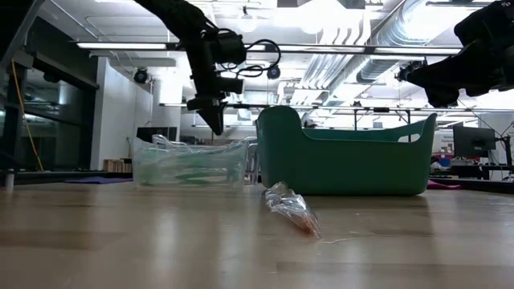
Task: Pick & Place Toothbrushes
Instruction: Put the orange toothbrush into the left transparent bin
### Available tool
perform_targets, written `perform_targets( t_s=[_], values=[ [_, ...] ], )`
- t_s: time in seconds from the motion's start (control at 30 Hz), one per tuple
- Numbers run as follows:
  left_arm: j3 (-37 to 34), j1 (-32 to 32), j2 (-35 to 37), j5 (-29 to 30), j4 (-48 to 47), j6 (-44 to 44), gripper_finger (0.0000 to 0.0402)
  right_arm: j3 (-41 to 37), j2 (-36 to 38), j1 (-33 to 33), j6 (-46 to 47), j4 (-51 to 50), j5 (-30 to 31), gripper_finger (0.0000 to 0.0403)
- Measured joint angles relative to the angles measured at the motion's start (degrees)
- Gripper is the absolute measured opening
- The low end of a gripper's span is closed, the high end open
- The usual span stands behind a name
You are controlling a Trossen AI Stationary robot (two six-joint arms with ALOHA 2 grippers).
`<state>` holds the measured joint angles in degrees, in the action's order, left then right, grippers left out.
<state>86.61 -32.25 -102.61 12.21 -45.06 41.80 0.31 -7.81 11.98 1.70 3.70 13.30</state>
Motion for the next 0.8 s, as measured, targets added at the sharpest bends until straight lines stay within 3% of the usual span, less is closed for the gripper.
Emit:
perform_targets(
  t_s=[0.47,0.8],
  values=[
    [-0.02,1.07,1.69,0.66,-0.56,1.77,0.0171,0.0,0.0,-0.01,0.0,0.0,0.0,0.0052],
    [0.0,8.62,6.38,-1.66,-6.31,1.16,0.0177,0.01,0.0,0.01,0.02,0.0,0.0,0.0052]
  ],
)
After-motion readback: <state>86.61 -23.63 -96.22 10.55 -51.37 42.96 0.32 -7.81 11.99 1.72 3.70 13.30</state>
